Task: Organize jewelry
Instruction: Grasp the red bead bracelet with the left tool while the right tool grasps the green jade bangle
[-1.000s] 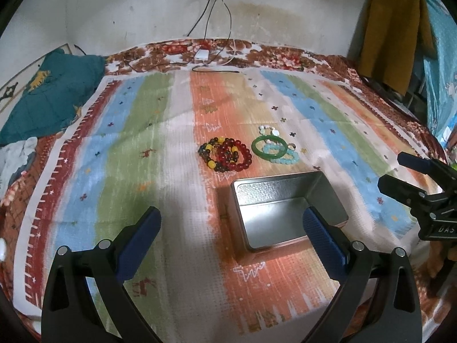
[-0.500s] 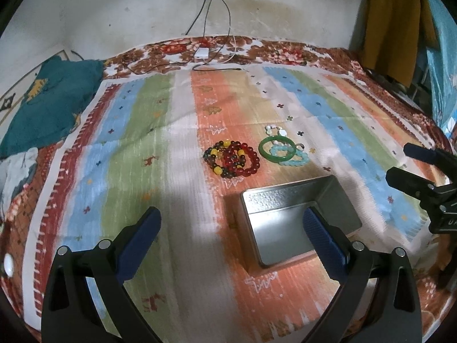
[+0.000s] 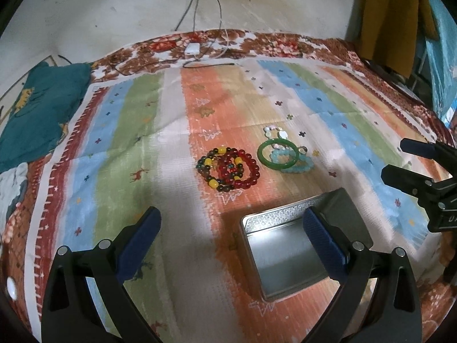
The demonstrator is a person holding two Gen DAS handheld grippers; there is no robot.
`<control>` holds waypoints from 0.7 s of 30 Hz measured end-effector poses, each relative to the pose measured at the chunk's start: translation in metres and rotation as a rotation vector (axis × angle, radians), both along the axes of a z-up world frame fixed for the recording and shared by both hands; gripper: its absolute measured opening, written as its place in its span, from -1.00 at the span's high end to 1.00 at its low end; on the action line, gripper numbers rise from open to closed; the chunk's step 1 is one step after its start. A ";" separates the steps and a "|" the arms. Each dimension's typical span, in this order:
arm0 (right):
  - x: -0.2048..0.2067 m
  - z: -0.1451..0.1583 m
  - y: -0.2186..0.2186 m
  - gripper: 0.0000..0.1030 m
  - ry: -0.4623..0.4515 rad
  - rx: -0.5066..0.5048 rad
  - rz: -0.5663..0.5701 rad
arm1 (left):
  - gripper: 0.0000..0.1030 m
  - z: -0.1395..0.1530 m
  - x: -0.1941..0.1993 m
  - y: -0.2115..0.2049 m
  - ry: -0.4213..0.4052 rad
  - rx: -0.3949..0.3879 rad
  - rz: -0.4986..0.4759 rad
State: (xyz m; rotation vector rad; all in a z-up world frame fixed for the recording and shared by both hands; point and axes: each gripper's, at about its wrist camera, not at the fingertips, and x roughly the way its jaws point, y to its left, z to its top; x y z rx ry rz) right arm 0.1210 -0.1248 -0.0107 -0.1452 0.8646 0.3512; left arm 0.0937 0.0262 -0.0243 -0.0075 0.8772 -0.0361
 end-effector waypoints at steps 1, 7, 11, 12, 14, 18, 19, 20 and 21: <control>0.004 -0.001 0.000 -0.93 0.007 0.002 -0.007 | -0.89 -0.001 0.004 -0.001 0.006 -0.002 -0.007; 0.024 -0.006 0.002 -0.93 0.040 0.013 -0.027 | -0.87 -0.011 0.027 -0.003 0.044 -0.037 -0.036; 0.035 -0.011 0.005 -0.93 0.064 0.013 -0.026 | -0.86 -0.019 0.041 -0.004 0.071 -0.037 -0.049; 0.038 -0.012 0.005 -0.93 0.071 0.018 -0.029 | -0.85 -0.020 0.044 -0.004 0.078 -0.043 -0.055; 0.043 -0.013 0.005 -0.93 0.086 0.032 -0.032 | -0.82 -0.023 0.050 -0.004 0.092 -0.068 -0.059; 0.054 -0.018 0.006 -0.93 0.119 0.052 -0.040 | -0.78 -0.028 0.062 -0.001 0.114 -0.093 -0.052; 0.058 -0.019 0.006 -0.93 0.128 0.054 -0.043 | -0.78 -0.030 0.065 0.000 0.120 -0.100 -0.052; 0.060 -0.021 0.006 -0.93 0.135 0.054 -0.047 | -0.78 -0.031 0.067 0.001 0.125 -0.108 -0.050; 0.064 -0.023 0.005 -0.93 0.148 0.054 -0.053 | -0.73 -0.034 0.072 0.005 0.138 -0.137 -0.047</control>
